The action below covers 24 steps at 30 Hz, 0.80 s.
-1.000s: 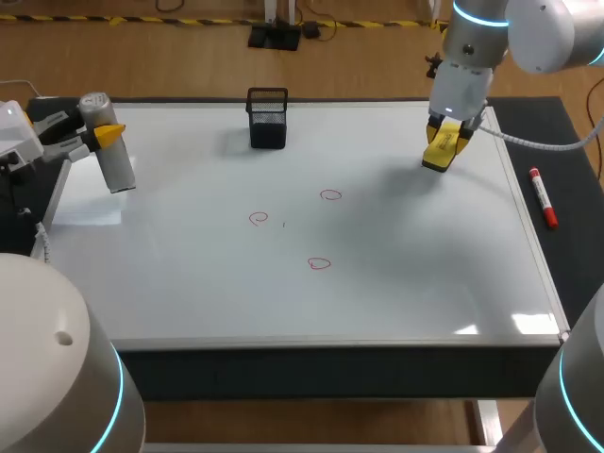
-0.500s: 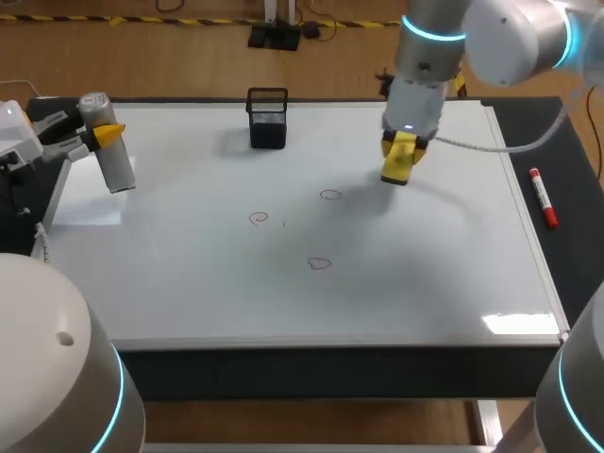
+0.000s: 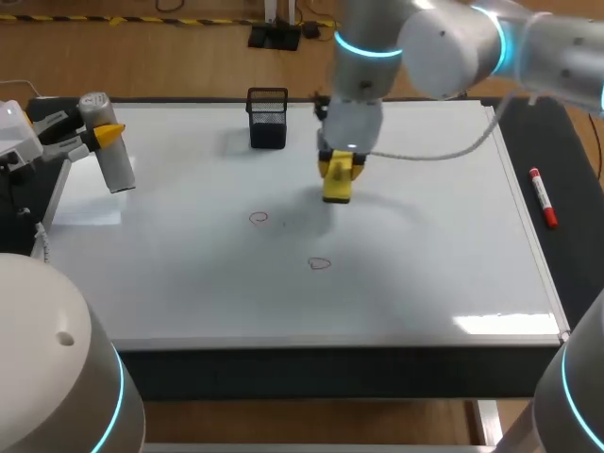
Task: Pick up the inspection probe, press it on each red-marked spot on the whiteboard one by one, put down the probe, pick up the eraser, and wipe off all the red marks.
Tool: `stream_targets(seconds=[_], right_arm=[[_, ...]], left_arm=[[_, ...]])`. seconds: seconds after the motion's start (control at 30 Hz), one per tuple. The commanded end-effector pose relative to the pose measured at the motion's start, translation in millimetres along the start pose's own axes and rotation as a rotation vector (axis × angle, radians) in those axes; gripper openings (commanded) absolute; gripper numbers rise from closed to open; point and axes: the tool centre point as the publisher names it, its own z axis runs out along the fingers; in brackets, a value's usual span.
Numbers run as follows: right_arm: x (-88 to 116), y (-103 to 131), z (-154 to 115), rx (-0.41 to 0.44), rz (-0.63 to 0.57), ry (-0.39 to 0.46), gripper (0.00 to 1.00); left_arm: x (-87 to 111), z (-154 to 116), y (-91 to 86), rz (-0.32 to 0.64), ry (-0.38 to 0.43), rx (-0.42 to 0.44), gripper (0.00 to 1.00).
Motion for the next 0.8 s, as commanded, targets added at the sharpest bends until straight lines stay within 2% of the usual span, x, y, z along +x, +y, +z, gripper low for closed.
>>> stream_targets(seconds=[0.03, 0.43, 0.6, 0.8], right_arm=[[-34.7, 6.6, 4.6, 0.002, -0.023, 0.045, 0.0], [-114.8, 41.4, 30.0, -0.015, -0.136, 0.061, 0.0], [-138.2, 46.2, 44.6, -0.018, -0.178, 0.056, 0.0], [-156.4, 46.0, 52.3, -0.014, -0.195, 0.045, 0.0]], left_arm=[[-0.1, 0.0, -0.8, 0.001, 0.0, 0.0, 0.0], [-0.1, 0.0, -0.8, 0.001, 0.0, 0.0, 0.0], [-0.1, 0.0, -0.8, 0.001, 0.0, 0.0, 0.0], [-0.1, 0.0, -0.8, 0.001, 0.0, 0.0, 0.0]])
